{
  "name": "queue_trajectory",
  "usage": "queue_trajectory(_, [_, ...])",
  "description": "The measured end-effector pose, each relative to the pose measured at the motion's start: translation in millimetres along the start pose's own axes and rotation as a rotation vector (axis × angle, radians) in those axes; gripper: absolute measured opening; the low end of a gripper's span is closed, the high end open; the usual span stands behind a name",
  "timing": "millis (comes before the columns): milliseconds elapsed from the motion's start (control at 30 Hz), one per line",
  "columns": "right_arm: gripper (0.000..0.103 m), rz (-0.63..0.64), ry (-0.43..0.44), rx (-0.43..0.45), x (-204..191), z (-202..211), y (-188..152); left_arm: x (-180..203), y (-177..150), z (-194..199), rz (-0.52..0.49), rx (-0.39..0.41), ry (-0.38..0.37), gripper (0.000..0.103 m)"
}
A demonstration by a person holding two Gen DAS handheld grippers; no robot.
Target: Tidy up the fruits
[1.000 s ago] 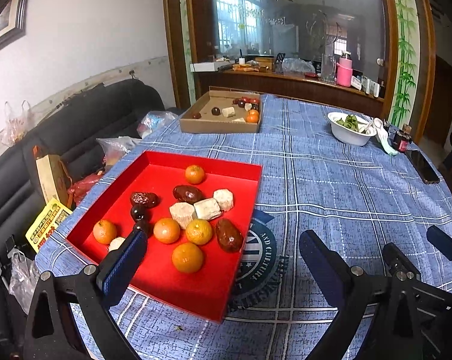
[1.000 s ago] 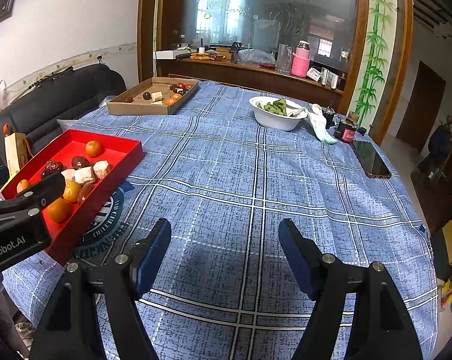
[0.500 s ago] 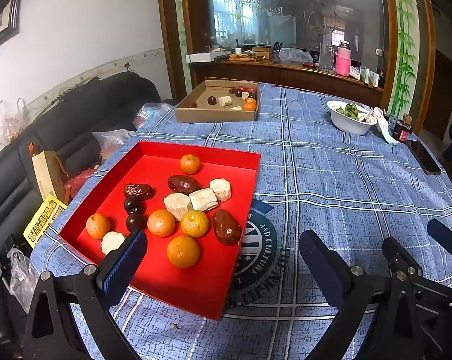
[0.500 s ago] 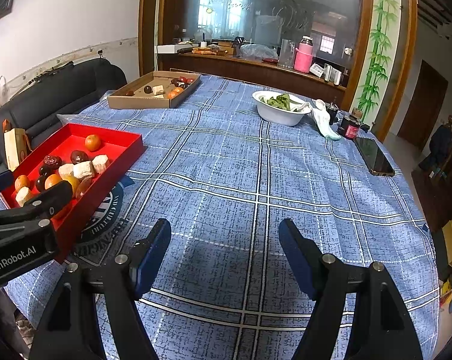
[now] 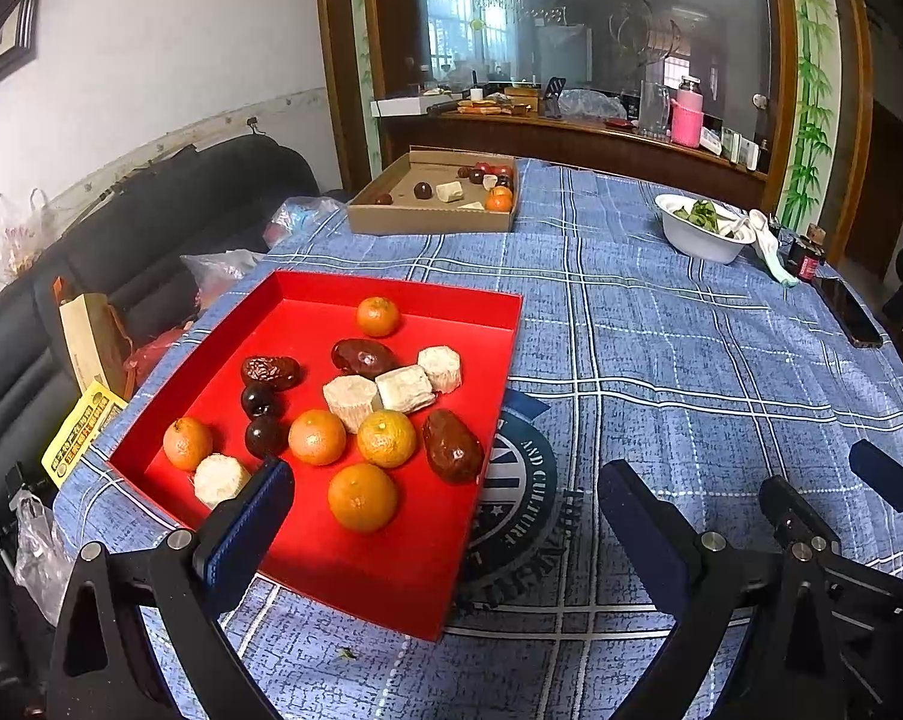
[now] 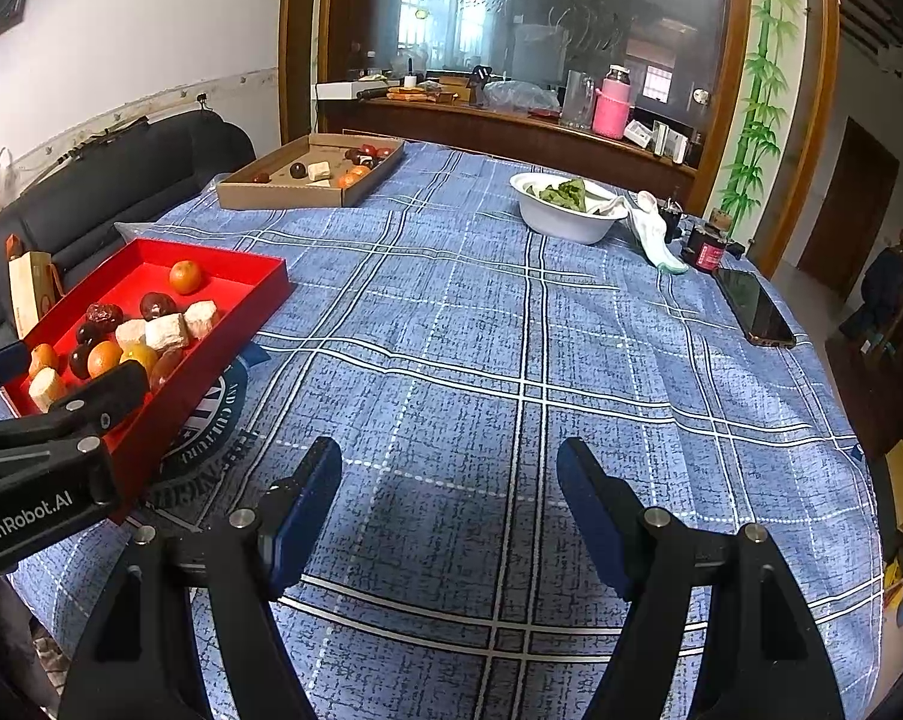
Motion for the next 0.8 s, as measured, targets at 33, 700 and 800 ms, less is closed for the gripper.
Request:
queue_trajectory(33, [0.073,0.001,0.001,-0.001,-0.2,-0.3,-0.2,0.0,-0.6,-0.3,0.001,-0.002,0.000,0.102])
queue_trajectory(700, [0.073,0.050,0.010,-0.004,-18.0,-0.1,-4.4,-9.4,-4.3,1.4,0.008,0.010,0.003,0.102])
queue_trajectory(800, [0.073,0.059,0.010,-0.003,-21.8,0.8,-5.0,-11.0,-4.8,1.4,0.014,0.011,0.002,0.102])
Point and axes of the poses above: each gripper's, at about its wrist camera, not at the fingertips, and z roughly against the way its jaws point, x to its right, y to its top, the point moved 2 cm from there along -z, roughly the way its jaws point, and after that the axes turned 5 degrees about -x, right-handed, at the moved point
